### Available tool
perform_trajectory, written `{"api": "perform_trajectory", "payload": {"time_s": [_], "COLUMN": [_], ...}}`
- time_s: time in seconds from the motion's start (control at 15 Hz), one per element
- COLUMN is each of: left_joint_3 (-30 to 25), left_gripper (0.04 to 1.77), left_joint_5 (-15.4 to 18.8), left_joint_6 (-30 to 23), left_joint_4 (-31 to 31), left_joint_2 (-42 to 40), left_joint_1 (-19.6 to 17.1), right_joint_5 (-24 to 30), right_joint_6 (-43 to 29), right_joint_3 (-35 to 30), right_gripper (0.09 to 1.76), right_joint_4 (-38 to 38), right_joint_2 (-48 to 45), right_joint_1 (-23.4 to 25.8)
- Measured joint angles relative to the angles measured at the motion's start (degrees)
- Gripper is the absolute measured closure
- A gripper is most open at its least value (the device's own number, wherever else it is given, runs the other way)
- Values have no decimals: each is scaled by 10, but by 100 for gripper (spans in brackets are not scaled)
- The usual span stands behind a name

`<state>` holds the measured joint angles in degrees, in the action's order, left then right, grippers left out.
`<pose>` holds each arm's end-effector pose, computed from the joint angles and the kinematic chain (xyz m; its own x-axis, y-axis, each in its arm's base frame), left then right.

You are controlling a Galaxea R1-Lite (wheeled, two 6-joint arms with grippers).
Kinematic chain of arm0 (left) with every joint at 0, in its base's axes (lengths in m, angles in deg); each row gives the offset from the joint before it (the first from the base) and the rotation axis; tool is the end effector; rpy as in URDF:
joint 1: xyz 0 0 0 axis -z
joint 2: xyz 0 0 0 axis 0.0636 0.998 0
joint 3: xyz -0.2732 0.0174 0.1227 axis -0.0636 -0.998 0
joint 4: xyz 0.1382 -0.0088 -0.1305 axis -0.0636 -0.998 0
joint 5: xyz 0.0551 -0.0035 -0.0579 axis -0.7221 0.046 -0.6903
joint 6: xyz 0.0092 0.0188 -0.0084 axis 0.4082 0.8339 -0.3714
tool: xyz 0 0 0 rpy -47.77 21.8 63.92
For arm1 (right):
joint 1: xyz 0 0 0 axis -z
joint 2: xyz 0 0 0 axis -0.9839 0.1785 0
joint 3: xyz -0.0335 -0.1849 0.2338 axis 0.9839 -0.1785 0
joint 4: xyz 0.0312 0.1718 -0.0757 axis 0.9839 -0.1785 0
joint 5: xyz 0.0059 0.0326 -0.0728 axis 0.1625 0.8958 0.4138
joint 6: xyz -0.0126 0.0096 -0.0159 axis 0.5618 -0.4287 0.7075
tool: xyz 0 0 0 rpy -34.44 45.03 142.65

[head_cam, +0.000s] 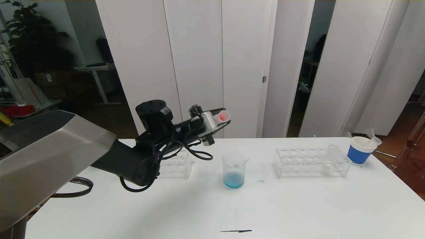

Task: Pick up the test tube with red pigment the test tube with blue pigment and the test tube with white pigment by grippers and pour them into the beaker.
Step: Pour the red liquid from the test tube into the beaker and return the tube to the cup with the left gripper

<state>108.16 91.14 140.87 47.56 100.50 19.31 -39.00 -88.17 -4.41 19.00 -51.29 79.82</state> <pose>0.3849 -0.1760 0.1512 0.5644 -0.8150 0.1308 0.3998 0.4085 0.8205 -0.0229 0.0000 0.0759 1.0000 -0.0019 0.0056 0.0019 1.0000 -0.0075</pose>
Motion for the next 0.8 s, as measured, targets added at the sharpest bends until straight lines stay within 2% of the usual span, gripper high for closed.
{"api": "perform_trajectory", "payload": {"time_s": [0.4,0.6,0.8], "left_joint_3": [0,-9,-8], "left_gripper": [123,123,123], "left_joint_5": [12,7,4], "left_joint_6": [109,162,191], "left_joint_4": [106,124,132], "left_joint_2": [58,77,93], "left_joint_1": [3,5,6], "right_joint_5": [0,0,0], "right_joint_6": [0,0,0], "right_joint_3": [0,0,0], "right_gripper": [10,10,10], "right_joint_4": [0,0,0], "right_joint_2": [0,0,0], "right_joint_1": [0,0,0]}}
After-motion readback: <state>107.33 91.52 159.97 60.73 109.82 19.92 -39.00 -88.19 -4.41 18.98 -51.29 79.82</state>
